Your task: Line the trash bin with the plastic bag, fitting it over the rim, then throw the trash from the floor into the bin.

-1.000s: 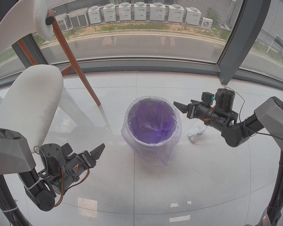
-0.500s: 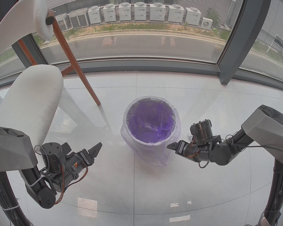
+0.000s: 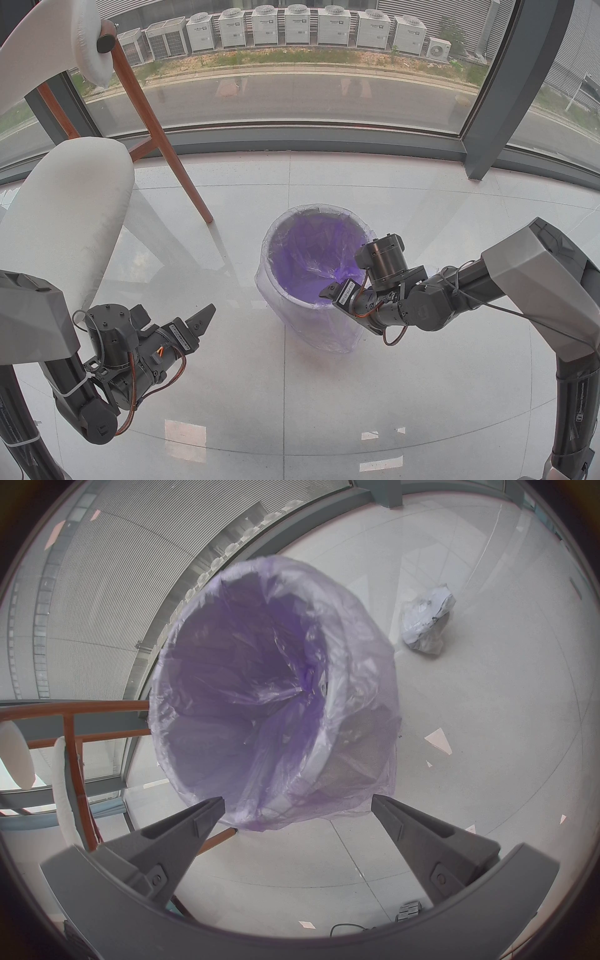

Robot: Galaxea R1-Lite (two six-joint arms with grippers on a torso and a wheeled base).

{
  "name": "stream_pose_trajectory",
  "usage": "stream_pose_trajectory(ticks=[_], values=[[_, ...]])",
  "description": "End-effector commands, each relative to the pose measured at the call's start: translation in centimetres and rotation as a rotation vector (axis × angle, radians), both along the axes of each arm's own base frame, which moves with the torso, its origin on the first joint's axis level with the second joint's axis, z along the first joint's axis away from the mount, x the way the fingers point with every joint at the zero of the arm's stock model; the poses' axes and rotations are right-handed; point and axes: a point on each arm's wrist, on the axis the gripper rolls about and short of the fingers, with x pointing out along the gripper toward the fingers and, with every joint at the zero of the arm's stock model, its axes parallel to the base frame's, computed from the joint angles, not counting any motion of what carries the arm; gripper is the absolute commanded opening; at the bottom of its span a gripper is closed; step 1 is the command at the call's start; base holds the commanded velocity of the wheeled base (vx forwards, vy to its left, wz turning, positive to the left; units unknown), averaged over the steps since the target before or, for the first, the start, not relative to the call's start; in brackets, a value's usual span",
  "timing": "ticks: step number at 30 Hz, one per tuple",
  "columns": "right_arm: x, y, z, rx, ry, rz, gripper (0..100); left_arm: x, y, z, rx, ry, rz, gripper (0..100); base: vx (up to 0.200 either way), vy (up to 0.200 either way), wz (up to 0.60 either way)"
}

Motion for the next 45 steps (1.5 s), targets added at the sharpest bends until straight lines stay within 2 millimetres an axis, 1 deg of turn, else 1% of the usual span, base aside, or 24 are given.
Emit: stream_pose_trajectory(ticks=[1, 8, 9, 12, 15, 18, 19, 20, 21, 24, 25, 26, 27, 28, 30, 35, 40, 42, 43, 45], values=[[1.2, 0.9, -2.4, -0.020, 0.027, -0.003, 100, 0.0, -0.1, -0.2, 0.003, 0.009, -0.002, 100, 0.000, 0.000, 0.00], [3.5, 2.3, -2.3, 0.010, -0.026, -0.033, 100, -0.1, 0.0, -0.3, 0.008, 0.011, 0.013, 100, 0.000, 0.000, 0.00], [3.7, 2.4, -2.4, 0.007, -0.029, -0.038, 0, -0.1, 0.0, -0.3, 0.009, 0.011, 0.016, 100, 0.000, 0.000, 0.00], [4.3, 2.6, -2.2, -0.022, -0.026, -0.057, 0, 0.0, 0.0, -0.3, 0.010, 0.010, 0.022, 100, 0.000, 0.000, 0.00], [4.5, 2.7, -1.4, -0.026, -0.029, -0.054, 0, -0.1, 0.0, -0.3, 0.010, 0.012, 0.022, 100, 0.000, 0.000, 0.00], [5.2, 2.5, 0.0, -0.089, -0.103, -0.011, 0, -0.1, 0.0, -0.3, 0.010, 0.012, 0.022, 100, 0.000, 0.000, 0.00], [5.2, 2.5, 0.0, -0.089, -0.103, -0.011, 0, -0.1, 0.0, -0.3, 0.010, 0.012, 0.022, 100, 0.000, 0.000, 0.00], [5.8, 1.8, 0.6, -0.172, -0.166, 0.013, 0, 0.0, 0.0, -0.3, 0.010, 0.010, 0.022, 100, 0.000, 0.000, 0.00], [6.0, 1.5, 0.8, -0.214, -0.191, 0.033, 0, -0.1, 0.0, -0.3, 0.010, 0.012, 0.022, 100, 0.000, 0.000, 0.00], [6.7, 0.1, 1.9, -0.299, -0.251, 0.081, 0, -0.1, 0.0, -0.3, 0.010, 0.012, 0.022, 100, 0.000, 0.000, 0.00], [6.7, 0.1, 2.0, -0.306, -0.257, 0.088, 0, -0.1, 0.0, -0.3, 0.010, 0.012, 0.022, 100, 0.000, 0.000, 0.00], [7.3, -0.8, 2.6, -0.357, -0.289, 0.116, 0, -0.1, 0.0, -0.3, 0.010, 0.012, 0.022, 100, 0.000, 0.000, 0.00], [7.4, -1.0, 2.6, -0.363, -0.294, 0.120, 0, -0.1, 0.0, -0.3, 0.010, 0.012, 0.022, 100, 0.000, 0.000, 0.00], [8.0, -1.8, 3.1, -0.396, -0.319, 0.141, 0, -0.1, 0.0, -0.3, 0.010, 0.012, 0.022, 100, 0.000, 0.000, 0.00], [8.5, -2.6, 3.5, -0.433, -0.347, 0.171, 0, -0.1, -0.1, -0.3, 0.010, 0.012, 0.020, 100, 0.000, 0.000, 0.00], [9.5, -3.5, 4.6, -0.439, -0.397, 0.207, 0, 0.0, -0.1, -0.3, 0.010, 0.012, 0.020, 100, 0.000, 0.000, 0.00], [10.4, -5.1, 4.6, -0.462, -0.408, 0.202, 0, -0.1, -0.1, -0.4, 0.011, 0.013, 0.020, 100, 0.000, 0.000, 0.00], [10.5, -5.5, 4.5, -0.463, -0.402, 0.203, 0, -0.1, -0.1, -0.4, 0.011, 0.013, 0.020, 100, 0.000, 0.000, 0.00], [10.7, -6.2, 4.1, -0.466, -0.392, 0.211, 0, -0.1, -0.1, -0.4, 0.011, 0.013, 0.019, 100, 0.000, 0.000, 0.00], [10.9, -6.9, 3.9, -0.470, -0.384, 0.218, 0, -0.1, -0.2, -0.4, 0.011, 0.013, 0.014, 100, 0.000, 0.000, 0.00]])
